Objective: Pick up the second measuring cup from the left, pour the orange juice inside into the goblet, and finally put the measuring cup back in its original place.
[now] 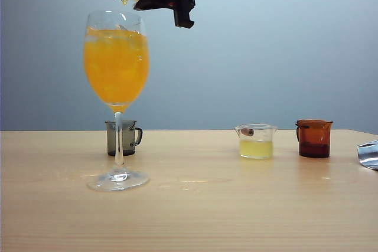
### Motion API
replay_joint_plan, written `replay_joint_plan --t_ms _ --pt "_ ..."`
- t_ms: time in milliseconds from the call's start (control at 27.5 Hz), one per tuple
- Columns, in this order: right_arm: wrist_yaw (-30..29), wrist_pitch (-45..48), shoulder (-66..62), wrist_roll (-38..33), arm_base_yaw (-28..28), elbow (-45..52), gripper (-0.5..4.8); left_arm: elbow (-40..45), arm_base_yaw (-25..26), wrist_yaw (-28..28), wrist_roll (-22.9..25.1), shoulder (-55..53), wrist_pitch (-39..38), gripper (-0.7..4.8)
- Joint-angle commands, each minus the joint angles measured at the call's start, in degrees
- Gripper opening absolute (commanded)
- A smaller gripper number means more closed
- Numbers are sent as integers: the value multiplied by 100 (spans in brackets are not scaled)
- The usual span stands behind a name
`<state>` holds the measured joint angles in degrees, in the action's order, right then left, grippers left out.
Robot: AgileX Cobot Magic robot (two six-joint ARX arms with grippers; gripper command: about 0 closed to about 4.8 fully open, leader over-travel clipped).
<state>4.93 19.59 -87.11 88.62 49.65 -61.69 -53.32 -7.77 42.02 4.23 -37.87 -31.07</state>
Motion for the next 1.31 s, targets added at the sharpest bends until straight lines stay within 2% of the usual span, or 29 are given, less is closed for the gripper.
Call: replay_joint_plan --t_ms 36,254,545,618,799,981,1090,1308 --pt "68 162 28 -667 2 -33 47 -24 -2 42 4 13 24 -6" --pt "389 166 28 -2004 -28 -33 43 -24 -2 42 4 13 24 -6" --pt "455 173 28 -3318 -186 -33 43 -24 -2 44 2 13 24 -6" --pt "457 173 28 -4129 -278 -33 43 -24 -2 44 2 13 24 -6" --pt "409 173 28 -5305 -476 -33 44 -24 -2 44 2 13 24 -6" --pt "326 170 26 -6203 -717 -33 44 -24 -2 44 2 13 24 -6" --pt "-28 177 2 -6754 -931 -33 44 -24 -2 44 2 13 24 -6" --pt "-118 260 -350 -7119 -1141 -33 44 -24 -2 46 -9 13 22 -6"
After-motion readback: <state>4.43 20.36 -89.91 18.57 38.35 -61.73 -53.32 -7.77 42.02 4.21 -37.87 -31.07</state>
